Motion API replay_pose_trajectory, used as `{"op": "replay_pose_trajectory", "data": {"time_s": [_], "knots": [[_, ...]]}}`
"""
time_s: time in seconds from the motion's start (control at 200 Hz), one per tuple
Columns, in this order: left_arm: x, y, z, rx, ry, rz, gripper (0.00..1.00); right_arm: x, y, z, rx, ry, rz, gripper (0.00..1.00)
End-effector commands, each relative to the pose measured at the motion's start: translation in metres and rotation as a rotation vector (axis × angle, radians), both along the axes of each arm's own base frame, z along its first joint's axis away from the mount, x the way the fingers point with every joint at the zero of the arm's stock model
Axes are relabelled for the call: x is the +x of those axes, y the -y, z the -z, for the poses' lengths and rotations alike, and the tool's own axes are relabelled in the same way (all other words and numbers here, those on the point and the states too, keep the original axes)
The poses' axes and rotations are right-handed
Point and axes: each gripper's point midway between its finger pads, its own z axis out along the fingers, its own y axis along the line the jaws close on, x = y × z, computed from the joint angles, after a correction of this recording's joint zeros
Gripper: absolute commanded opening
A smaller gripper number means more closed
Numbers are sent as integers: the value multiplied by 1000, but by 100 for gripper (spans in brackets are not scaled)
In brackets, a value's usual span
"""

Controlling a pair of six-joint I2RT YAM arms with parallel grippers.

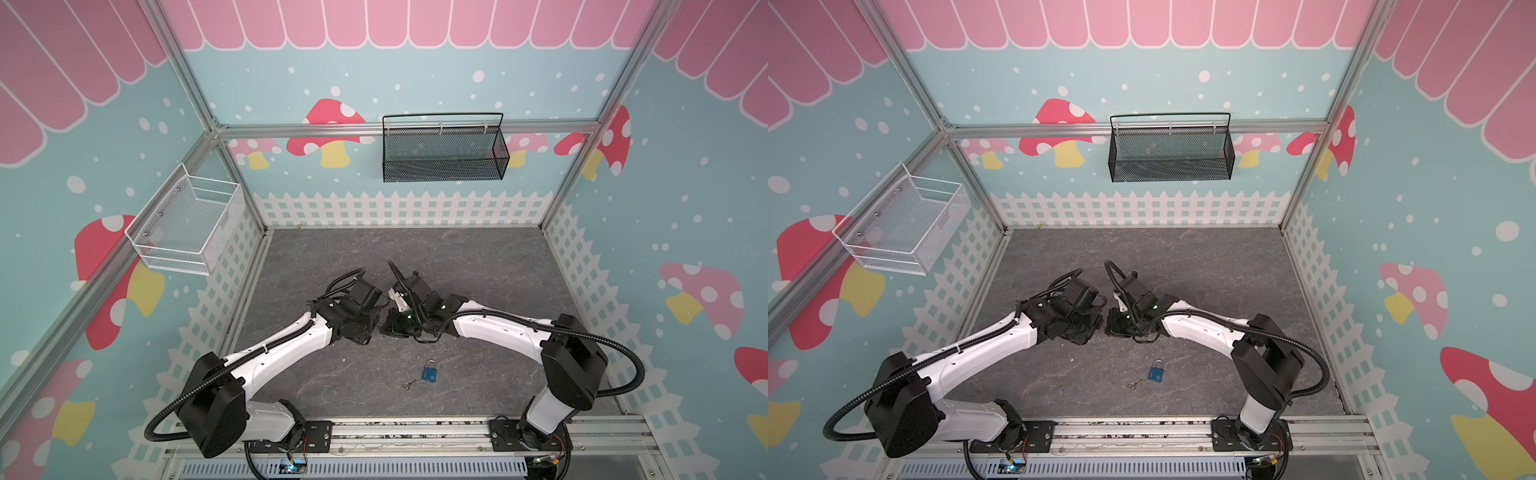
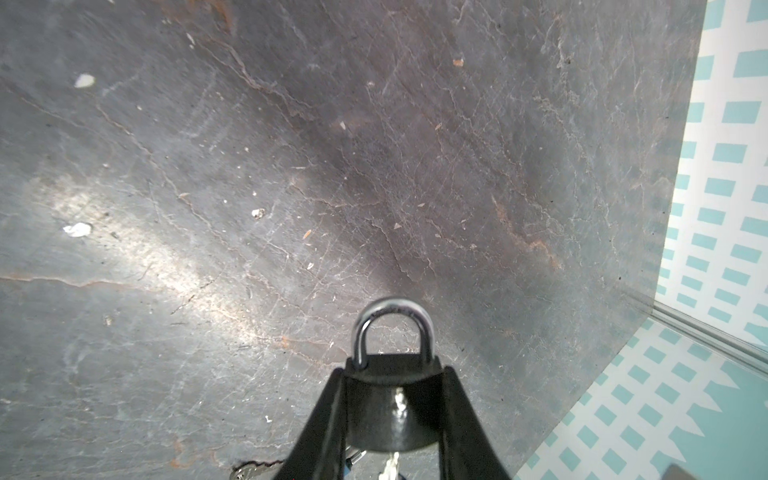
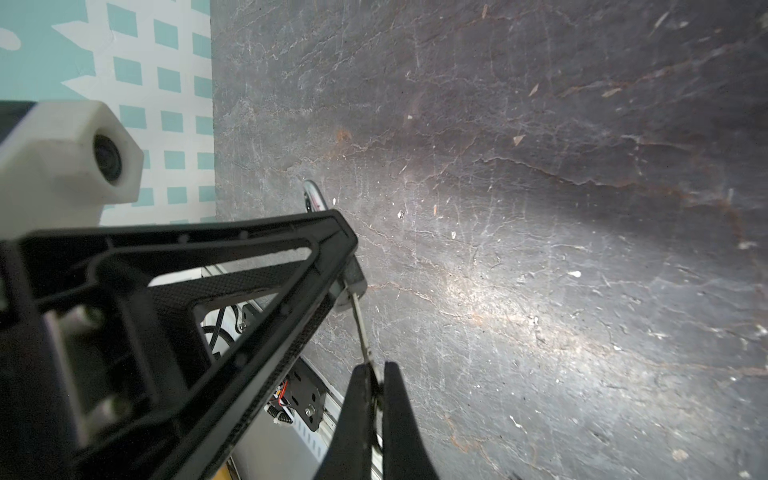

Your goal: Unlock with the key

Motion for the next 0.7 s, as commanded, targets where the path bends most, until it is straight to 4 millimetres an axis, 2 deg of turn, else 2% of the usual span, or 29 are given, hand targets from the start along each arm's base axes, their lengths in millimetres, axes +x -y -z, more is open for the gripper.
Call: {"op": "replay_pose_trajectory", "data": {"time_s": [0.0, 0.25, 0.315, 0.51, 0.695], "knots": [[-10, 27, -16, -102, -24, 29, 0, 29, -4, -29, 62, 124, 114, 0], [-12, 28, -18, -103, -9, 44, 0, 36, -6, -29, 40, 158, 106, 0], [-15, 26, -11, -87, -26, 49, 0, 36, -10, -37, 62, 185, 80, 0], [-21, 16, 8, -30, -66, 66, 0, 35, -4, -48, 54, 209, 72, 0], [-25, 5, 18, -5, -95, 51, 0, 31, -1, -44, 36, 195, 61, 0]]}}
